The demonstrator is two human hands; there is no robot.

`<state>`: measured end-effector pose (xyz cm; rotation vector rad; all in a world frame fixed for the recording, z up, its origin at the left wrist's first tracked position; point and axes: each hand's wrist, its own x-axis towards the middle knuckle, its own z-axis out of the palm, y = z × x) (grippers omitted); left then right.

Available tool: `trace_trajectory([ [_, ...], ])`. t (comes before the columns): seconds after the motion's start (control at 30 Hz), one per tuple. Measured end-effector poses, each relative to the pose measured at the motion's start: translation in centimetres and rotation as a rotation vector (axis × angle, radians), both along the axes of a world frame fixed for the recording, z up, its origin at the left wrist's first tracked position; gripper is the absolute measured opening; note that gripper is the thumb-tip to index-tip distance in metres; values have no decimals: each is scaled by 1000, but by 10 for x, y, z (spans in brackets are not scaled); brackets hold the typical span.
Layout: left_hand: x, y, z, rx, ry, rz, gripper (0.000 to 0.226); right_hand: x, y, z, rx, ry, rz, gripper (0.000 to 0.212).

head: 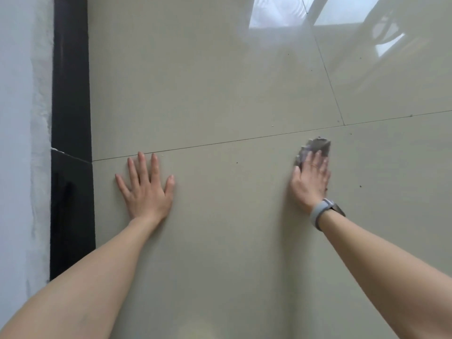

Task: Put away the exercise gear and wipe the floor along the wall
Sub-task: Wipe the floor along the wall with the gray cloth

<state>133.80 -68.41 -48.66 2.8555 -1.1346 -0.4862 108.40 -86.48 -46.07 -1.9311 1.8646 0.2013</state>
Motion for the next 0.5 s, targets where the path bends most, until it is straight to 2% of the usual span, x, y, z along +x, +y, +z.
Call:
trace_trajectory([
  [0.17, 2, 0, -3, -235, 33, 175, 62, 115, 81, -9, -11, -259, 776, 56],
  [0.27, 4, 1, -8, -254, -3, 165, 64, 117, 69, -9, 0, -256, 959, 61],
  [0.33, 4, 1, -10, -245, -16, 161, 66, 96, 35, -10, -37, -215, 862, 54],
  [0.37, 3, 1, -11, -240, -17, 159, 65, 81, 13, -10, -45, -169, 722, 51],
  [0.5, 3, 0, -12, -249, -26, 159, 60, 37, -59, 0, -37, -10, -42, 53],
])
